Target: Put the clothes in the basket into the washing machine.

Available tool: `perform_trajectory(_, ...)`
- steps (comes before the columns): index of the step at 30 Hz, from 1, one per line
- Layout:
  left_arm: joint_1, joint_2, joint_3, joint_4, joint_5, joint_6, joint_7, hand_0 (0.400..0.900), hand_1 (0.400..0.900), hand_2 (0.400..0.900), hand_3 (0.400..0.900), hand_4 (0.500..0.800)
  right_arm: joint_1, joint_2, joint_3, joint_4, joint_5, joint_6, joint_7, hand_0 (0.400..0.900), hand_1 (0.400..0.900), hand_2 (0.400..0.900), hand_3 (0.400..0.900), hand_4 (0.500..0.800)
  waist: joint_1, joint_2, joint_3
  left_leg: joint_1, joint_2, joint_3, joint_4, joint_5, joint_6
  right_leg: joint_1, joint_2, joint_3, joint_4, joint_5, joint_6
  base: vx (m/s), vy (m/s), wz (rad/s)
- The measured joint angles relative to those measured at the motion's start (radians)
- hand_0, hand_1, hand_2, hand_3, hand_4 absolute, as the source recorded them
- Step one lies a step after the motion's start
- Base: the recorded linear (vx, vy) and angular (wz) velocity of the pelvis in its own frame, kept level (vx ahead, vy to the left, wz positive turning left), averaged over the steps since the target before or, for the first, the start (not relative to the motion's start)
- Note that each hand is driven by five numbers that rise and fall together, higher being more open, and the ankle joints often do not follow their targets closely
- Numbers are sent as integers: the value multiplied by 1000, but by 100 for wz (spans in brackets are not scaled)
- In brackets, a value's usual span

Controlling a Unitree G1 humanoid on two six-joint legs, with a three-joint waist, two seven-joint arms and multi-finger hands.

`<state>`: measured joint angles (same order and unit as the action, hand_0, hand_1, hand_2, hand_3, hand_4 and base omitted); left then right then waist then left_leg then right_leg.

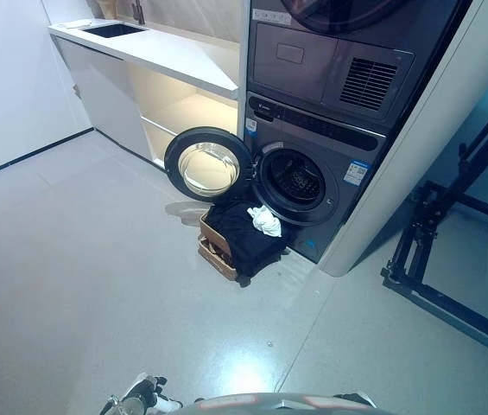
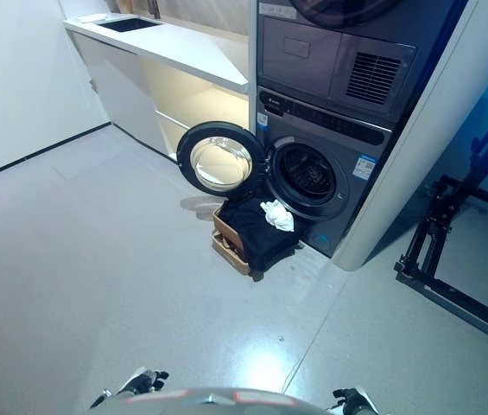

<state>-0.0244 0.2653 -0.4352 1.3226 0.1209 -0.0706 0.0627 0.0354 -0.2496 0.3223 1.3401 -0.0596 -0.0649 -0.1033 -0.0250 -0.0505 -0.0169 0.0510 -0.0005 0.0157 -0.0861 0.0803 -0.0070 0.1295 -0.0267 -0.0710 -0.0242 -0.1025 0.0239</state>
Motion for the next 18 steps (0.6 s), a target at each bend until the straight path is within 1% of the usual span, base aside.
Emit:
perform_trajectory(12,0,1,5,0,0,0,1,900,900,900,900,800,1,1,0,0,0,0,0,900,900,900,900,800,0,-3,3,0,1,0,0,-2,-2,3,1,0,-9,1,-1,-2,-3,-1)
perform_trajectory(18,-5,2,12,0,0,0,2,900,900,900,900,800,-1,0,0,1,0,0,0,900,900,900,900,800,1,-7,13,-2,2,0,0,-3,-4,2,3,1,-7,1,-1,-1,-45,2)
